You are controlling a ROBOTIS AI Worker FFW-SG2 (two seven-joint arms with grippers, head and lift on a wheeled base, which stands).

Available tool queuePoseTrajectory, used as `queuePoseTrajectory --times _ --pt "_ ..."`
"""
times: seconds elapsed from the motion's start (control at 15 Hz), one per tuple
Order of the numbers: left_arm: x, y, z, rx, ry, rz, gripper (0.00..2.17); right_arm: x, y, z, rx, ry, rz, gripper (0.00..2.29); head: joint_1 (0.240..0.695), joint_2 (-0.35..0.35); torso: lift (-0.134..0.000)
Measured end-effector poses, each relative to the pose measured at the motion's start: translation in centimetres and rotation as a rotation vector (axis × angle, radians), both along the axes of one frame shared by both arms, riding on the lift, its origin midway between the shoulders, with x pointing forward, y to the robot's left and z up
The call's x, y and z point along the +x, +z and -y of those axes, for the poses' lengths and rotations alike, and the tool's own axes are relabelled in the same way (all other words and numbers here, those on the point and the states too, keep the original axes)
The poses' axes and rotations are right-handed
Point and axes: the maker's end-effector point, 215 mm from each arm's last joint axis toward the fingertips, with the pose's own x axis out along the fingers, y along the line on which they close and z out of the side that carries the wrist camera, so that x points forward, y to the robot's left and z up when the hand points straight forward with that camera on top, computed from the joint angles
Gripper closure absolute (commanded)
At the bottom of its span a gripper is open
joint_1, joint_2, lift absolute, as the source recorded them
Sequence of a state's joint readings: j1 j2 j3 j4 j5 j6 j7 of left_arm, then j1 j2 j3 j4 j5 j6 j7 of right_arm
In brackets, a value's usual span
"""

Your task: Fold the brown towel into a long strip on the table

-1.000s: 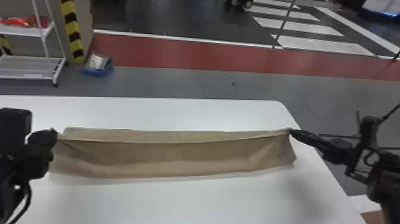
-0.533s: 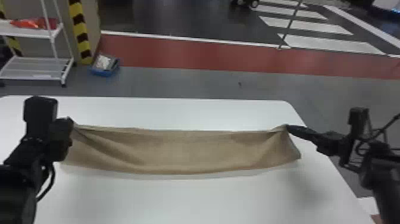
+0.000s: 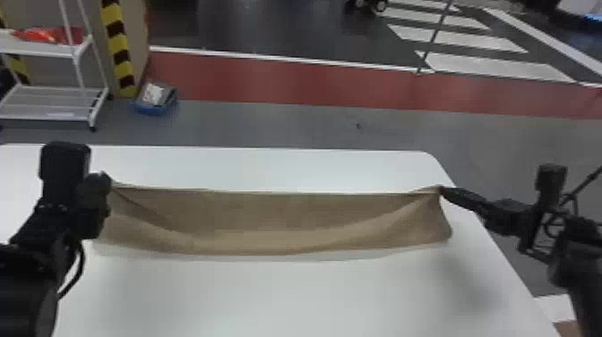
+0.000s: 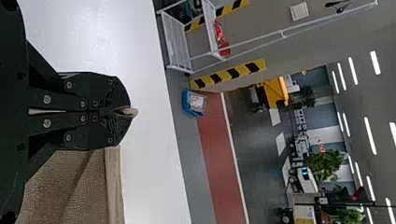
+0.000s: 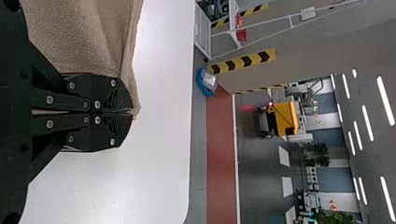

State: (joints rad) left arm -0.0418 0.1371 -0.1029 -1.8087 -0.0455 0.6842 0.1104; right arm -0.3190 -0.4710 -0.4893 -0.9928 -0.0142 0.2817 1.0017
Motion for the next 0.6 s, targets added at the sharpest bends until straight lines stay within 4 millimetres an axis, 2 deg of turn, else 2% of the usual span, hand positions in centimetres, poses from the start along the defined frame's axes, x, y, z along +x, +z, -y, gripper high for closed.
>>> queuePoseTrajectory --times 0.2,0.6 --pt "0.2 0.1 0.3 0.013 -0.004 -0.007 1.7 -0.2 0.6 1.2 0.013 -0.026 0.014 1.41 0.695 -0.257 -0.11" --pt "2.6 -1.1 3.2 0.066 -0.043 -0.044 1.64 -0.2 -1.4 2.1 -0.002 -0.074 -0.019 1.41 0.695 -0.286 -0.11"
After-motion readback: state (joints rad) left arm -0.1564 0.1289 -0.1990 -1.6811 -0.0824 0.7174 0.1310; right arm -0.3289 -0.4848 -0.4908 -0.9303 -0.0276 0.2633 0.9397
